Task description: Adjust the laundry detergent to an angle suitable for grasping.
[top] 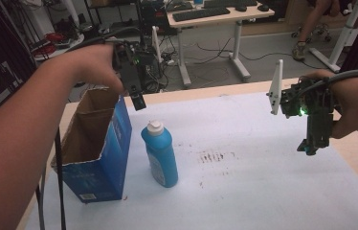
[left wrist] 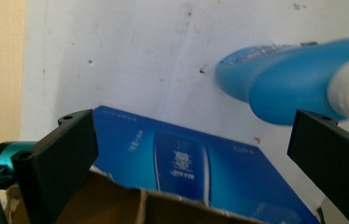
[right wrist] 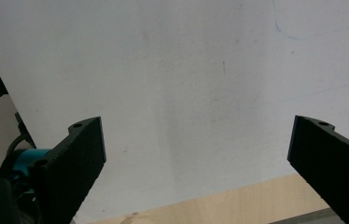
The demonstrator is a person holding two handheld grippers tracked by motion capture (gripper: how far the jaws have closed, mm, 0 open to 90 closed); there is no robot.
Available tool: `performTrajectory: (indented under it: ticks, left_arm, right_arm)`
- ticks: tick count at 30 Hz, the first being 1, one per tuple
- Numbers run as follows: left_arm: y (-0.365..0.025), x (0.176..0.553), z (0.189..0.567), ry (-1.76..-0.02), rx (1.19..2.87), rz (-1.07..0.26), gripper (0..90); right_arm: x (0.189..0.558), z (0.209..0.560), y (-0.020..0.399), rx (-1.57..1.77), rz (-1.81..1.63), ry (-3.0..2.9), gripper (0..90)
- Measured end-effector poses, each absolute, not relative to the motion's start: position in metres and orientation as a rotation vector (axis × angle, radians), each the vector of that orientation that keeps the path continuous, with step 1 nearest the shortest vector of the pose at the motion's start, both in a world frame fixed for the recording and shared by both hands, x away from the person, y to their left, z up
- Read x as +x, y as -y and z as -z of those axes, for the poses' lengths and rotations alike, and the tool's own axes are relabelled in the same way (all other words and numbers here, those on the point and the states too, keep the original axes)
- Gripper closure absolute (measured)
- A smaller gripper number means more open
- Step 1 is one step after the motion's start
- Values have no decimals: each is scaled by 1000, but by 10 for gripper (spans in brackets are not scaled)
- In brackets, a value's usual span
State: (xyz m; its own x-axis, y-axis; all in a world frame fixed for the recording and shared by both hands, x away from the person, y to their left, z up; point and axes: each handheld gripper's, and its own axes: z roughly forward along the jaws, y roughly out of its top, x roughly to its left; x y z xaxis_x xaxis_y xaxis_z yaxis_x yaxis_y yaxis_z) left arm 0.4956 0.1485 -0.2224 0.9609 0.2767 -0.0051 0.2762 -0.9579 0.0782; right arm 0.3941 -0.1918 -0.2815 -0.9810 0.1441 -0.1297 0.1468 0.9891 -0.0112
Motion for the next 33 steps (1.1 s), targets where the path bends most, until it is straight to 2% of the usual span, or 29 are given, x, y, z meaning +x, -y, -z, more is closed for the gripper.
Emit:
performTrajectory:
  ticks: [5, 12, 23, 33]
  left_arm:
    - [-162, 484, 207, -419, 3002, -17, 17]
    - [-169, 474, 193, -398, 3002, -23, 17]
    - [-163, 473, 194, -346, 3028, -28, 17]
    - [-163, 474, 195, -354, 3039, -34, 17]
  right_arm:
    - [388, 274, 187, 264, -16, -2984, 33]
    - [370, 260, 176, 438, -337, -2952, 32]
    - [340, 271, 151, 676, -781, -2837, 32]
    - [335, 289, 127, 811, -1073, -2696, 32]
